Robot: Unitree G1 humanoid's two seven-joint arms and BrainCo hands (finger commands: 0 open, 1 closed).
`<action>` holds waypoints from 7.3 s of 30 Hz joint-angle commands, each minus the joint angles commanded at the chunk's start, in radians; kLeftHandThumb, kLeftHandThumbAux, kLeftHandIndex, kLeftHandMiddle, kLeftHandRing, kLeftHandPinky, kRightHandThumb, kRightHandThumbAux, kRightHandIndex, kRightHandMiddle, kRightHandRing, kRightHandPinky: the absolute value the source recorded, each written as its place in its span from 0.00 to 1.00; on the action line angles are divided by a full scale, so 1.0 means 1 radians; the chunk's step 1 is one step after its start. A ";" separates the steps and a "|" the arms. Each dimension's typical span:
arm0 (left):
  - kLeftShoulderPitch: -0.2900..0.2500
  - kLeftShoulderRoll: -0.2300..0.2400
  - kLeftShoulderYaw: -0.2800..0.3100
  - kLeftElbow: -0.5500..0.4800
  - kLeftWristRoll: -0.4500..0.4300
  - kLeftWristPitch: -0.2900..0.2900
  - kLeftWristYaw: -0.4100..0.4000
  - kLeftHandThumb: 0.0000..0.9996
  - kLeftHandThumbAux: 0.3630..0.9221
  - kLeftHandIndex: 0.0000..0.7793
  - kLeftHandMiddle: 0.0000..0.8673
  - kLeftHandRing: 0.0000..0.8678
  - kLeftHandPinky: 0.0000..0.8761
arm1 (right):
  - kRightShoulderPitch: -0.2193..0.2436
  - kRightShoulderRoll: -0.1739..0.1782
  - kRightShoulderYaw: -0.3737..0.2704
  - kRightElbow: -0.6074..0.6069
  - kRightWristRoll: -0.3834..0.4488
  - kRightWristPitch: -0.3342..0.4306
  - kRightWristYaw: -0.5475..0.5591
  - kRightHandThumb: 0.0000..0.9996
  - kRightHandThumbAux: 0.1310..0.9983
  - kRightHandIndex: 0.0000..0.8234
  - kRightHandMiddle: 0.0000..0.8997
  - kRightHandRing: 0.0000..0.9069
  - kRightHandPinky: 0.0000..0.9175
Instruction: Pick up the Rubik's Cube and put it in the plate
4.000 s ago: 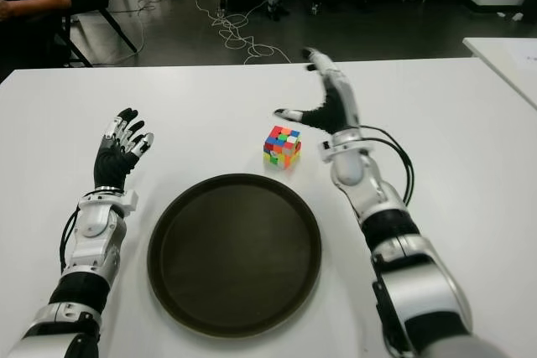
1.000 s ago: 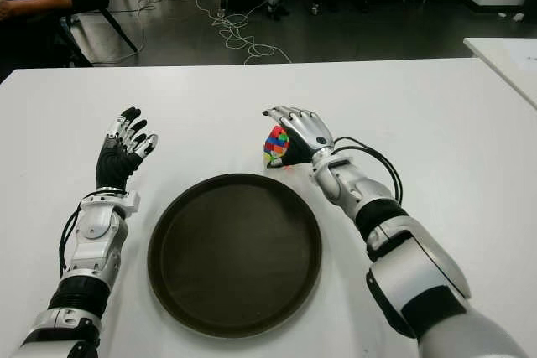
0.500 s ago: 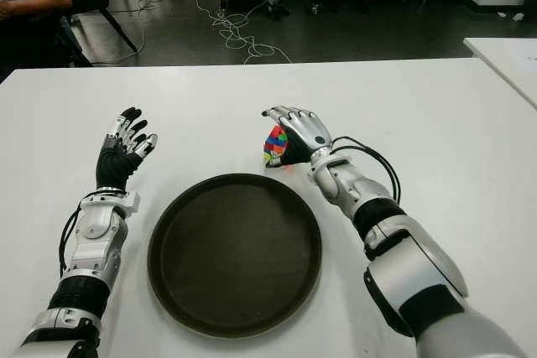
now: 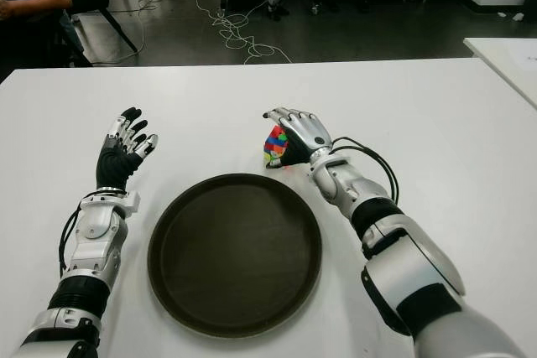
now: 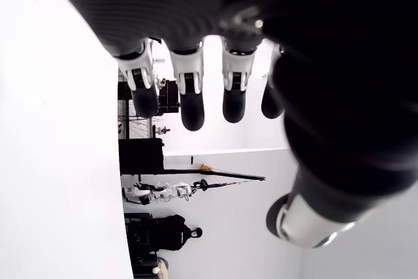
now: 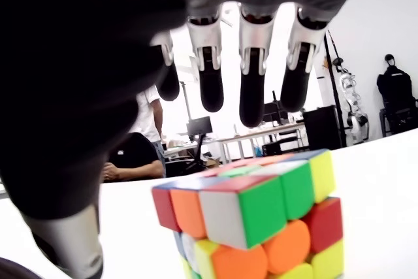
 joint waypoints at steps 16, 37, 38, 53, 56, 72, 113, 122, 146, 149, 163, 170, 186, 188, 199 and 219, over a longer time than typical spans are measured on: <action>0.001 0.003 0.001 0.004 -0.004 -0.012 -0.013 0.07 0.74 0.09 0.13 0.10 0.08 | 0.009 0.022 -0.013 0.003 0.038 0.038 0.057 0.00 0.75 0.25 0.24 0.26 0.28; -0.001 0.004 0.004 0.014 0.003 -0.016 -0.004 0.08 0.74 0.08 0.13 0.10 0.07 | 0.005 0.036 -0.014 0.002 0.048 0.095 0.150 0.00 0.75 0.26 0.21 0.22 0.20; -0.001 0.005 0.003 0.015 0.005 -0.018 -0.003 0.07 0.73 0.08 0.13 0.10 0.07 | 0.005 0.037 -0.014 0.002 0.049 0.097 0.150 0.00 0.76 0.26 0.21 0.22 0.21; -0.003 0.005 0.000 0.027 0.016 -0.035 -0.001 0.06 0.73 0.08 0.13 0.09 0.07 | 0.008 0.037 -0.014 0.005 0.050 0.100 0.157 0.00 0.76 0.29 0.24 0.25 0.24; -0.003 0.005 0.000 0.025 0.015 -0.037 -0.002 0.06 0.74 0.09 0.13 0.10 0.07 | 0.008 0.038 -0.016 0.006 0.052 0.102 0.160 0.00 0.76 0.29 0.24 0.25 0.24; -0.002 0.003 0.001 0.025 0.014 -0.039 0.001 0.06 0.74 0.08 0.13 0.10 0.08 | 0.010 0.044 -0.023 0.017 0.070 0.100 0.181 0.00 0.77 0.34 0.25 0.26 0.27; 0.011 0.006 0.001 -0.010 0.007 -0.012 -0.011 0.08 0.72 0.08 0.13 0.10 0.07 | 0.001 0.033 0.042 0.029 0.018 0.086 0.135 0.17 0.90 0.25 0.23 0.26 0.35; 0.012 0.006 0.003 -0.007 0.009 -0.020 -0.011 0.08 0.71 0.09 0.13 0.09 0.07 | -0.003 0.031 0.051 0.033 0.018 0.093 0.145 0.39 0.88 0.25 0.26 0.29 0.39; 0.013 0.006 0.004 -0.014 0.013 -0.011 -0.004 0.09 0.70 0.08 0.12 0.10 0.07 | 0.003 0.025 0.032 0.004 0.039 0.084 0.138 0.82 0.66 0.45 0.53 0.52 0.61; 0.013 0.003 0.006 -0.017 0.007 -0.004 -0.005 0.10 0.69 0.07 0.12 0.10 0.06 | 0.002 0.025 0.032 0.002 0.039 0.089 0.144 0.83 0.65 0.45 0.57 0.57 0.64; 0.013 0.010 0.003 -0.014 0.013 -0.009 -0.006 0.11 0.65 0.08 0.13 0.09 0.05 | 0.004 0.018 0.040 -0.017 0.028 0.106 0.134 0.84 0.64 0.51 0.55 0.70 0.73; 0.013 0.009 0.004 -0.009 0.011 -0.018 -0.009 0.11 0.65 0.08 0.13 0.10 0.04 | 0.002 0.019 0.039 -0.017 0.030 0.110 0.141 0.84 0.64 0.52 0.54 0.72 0.75; 0.009 0.011 0.006 -0.004 0.008 -0.019 -0.013 0.11 0.64 0.08 0.13 0.09 0.05 | 0.002 0.008 0.034 -0.036 0.030 0.101 0.090 0.85 0.64 0.52 0.54 0.80 0.82; 0.009 0.012 0.006 -0.003 0.008 -0.019 -0.013 0.11 0.64 0.08 0.13 0.09 0.05 | 0.001 0.007 0.031 -0.041 0.032 0.102 0.086 0.85 0.64 0.52 0.54 0.80 0.82; 0.008 0.013 0.007 0.005 0.004 -0.018 -0.018 0.12 0.61 0.09 0.13 0.09 0.04 | 0.025 -0.001 -0.011 -0.098 0.038 0.090 -0.037 0.84 0.64 0.52 0.54 0.79 0.78; 0.009 0.010 0.005 -0.005 0.013 -0.015 -0.005 0.11 0.63 0.09 0.13 0.09 0.05 | 0.053 -0.025 -0.037 -0.204 0.034 0.071 -0.055 0.84 0.64 0.49 0.60 0.73 0.72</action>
